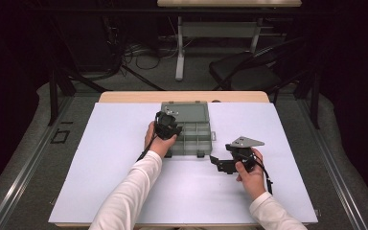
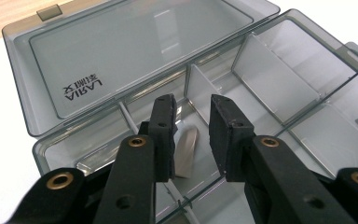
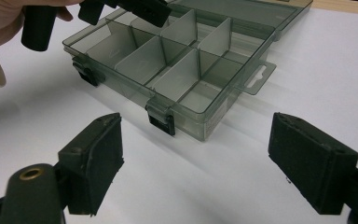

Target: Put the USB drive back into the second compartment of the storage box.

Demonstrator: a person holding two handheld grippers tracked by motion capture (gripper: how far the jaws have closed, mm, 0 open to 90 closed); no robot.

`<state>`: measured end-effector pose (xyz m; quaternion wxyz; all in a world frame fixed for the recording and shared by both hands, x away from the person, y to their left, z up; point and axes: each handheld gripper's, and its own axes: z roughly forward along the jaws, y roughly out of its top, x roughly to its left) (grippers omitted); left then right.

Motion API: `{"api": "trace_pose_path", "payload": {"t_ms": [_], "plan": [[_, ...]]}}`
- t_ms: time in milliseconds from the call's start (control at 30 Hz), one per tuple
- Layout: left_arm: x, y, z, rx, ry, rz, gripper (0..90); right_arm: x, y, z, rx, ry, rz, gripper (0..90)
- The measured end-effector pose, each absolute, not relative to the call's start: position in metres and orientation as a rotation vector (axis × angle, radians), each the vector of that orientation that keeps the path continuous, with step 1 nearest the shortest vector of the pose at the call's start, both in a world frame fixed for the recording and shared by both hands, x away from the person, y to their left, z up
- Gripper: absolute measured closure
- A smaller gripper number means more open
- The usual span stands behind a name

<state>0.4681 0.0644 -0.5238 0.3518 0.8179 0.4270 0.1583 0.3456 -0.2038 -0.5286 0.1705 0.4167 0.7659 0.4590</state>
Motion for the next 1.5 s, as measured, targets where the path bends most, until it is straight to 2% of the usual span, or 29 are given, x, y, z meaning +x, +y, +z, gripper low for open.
{"api": "trace_pose_path", "payload": {"t_ms": [133, 467, 767, 867, 967, 1167, 1233, 1300, 1367, 1500], "plan": [[0.467, 0.068, -0.519, 2.106, 1.104, 0.442, 62.2, 0.346, -0.204, -0.529, 1.183, 2.175, 1.303, 17.3], [0.468, 0.079, -0.510, 2.044, 1.108, 0.432, 42.0, 0.346, -0.204, -0.529, 1.184, 2.173, 1.303, 17.3], [0.466, 0.089, -0.501, 2.046, 1.121, 0.424, 37.3, 0.346, -0.204, -0.529, 1.184, 2.174, 1.301, 17.3], [0.464, 0.093, -0.500, 2.081, 1.128, 0.374, 37.2, 0.345, -0.204, -0.529, 1.188, 2.173, 1.303, 17.3], [0.462, 0.098, -0.501, 2.075, 1.137, 0.382, 37.9, 0.346, -0.204, -0.529, 1.185, 2.174, 1.300, 17.3], [0.459, 0.113, -0.500, 2.024, 1.127, 0.235, 38.2, 0.346, -0.204, -0.528, 1.185, 2.169, 1.300, 17.3], [0.457, 0.115, -0.500, 2.034, 1.128, 0.234, 38.0, 0.346, -0.205, -0.528, 1.194, 2.165, 1.304, 17.3], [0.456, 0.116, -0.499, 2.027, 1.118, 0.225, 35.1, 0.347, -0.207, -0.528, 1.200, 2.161, 1.305, 17.3], [0.455, 0.119, -0.498, 2.020, 1.109, 0.215, 28.1, 0.348, -0.208, -0.527, 1.207, 2.156, 1.310, 17.3], [0.452, 0.123, -0.498, 2.037, 1.115, 0.238, 25.5, 0.349, -0.210, -0.525, 1.213, 2.143, 1.307, 17.3]]}}
